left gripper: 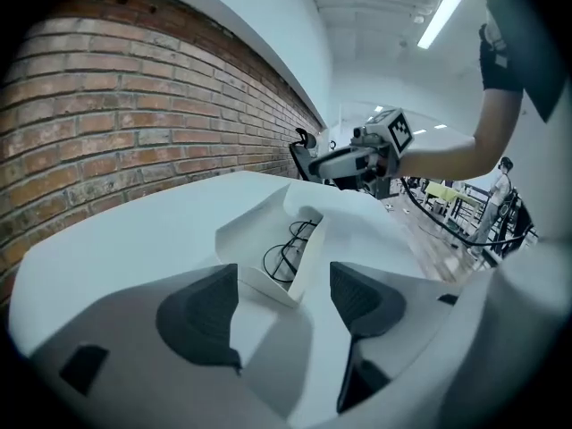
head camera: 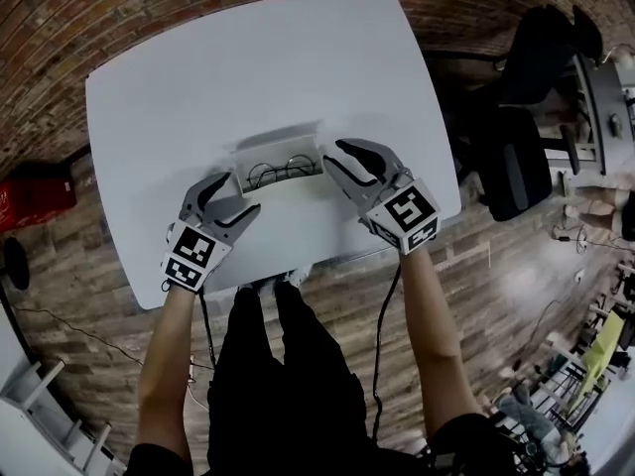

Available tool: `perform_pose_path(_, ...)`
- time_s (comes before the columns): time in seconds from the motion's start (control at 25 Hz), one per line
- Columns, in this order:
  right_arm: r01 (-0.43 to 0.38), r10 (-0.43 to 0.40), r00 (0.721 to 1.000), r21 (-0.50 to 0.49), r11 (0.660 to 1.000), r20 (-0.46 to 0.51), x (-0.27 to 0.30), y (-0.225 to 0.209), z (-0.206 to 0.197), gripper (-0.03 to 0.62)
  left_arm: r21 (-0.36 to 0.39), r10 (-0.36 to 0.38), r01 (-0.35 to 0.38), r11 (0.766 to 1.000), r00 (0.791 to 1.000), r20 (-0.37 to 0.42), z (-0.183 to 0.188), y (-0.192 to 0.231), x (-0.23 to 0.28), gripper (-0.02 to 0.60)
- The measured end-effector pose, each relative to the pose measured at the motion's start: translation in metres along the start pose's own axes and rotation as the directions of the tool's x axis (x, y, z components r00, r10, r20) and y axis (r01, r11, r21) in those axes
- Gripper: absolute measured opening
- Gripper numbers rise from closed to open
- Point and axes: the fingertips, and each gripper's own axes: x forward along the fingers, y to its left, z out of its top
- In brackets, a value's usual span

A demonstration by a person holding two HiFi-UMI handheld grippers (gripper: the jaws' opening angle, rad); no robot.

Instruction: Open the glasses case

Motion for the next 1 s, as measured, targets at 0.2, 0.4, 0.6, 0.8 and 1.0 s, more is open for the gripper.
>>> perform_pose_path(0.2,0.095,-0.095,0.995,0.15,0.984,-0.009,-0.032,0.019,-0.026,0.109,-0.078,0.026,-0.025,0.997,1.0,0.013,0.004,-0.013,-0.021,0.304)
perform_pose_path(0.4,0.138,-0.15,0.988,0.268,0.953,0.024,-0.061,0.043,-0.03,0.097,-0.095,0.078,-0.078,0.992,0.997,0.002,0.006,-0.015,-0.048,0.289)
perform_pose_path(0.6,0.184,-0.212,0.976,0.339,0.923,0.046,-0.094,0.056,-0.025,0.08,-0.153,0.118,-0.112,0.982,0.993,0.029,0.016,-0.016,-0.079,0.144)
perform_pose_path(0.8,0.255,-0.302,0.949,0.344,0.904,0.091,-0.122,0.05,0.0,0.025,-0.136,0.139,-0.127,0.983,0.986,0.089,0.034,-0.016,-0.105,0.02)
perform_pose_path(1.0,0.331,-0.397,0.907,0.345,0.878,0.142,-0.154,0.049,0.035,0.006,-0.147,0.198,-0.173,0.974,0.964,0.176,0.056,-0.01,-0.147,0.006)
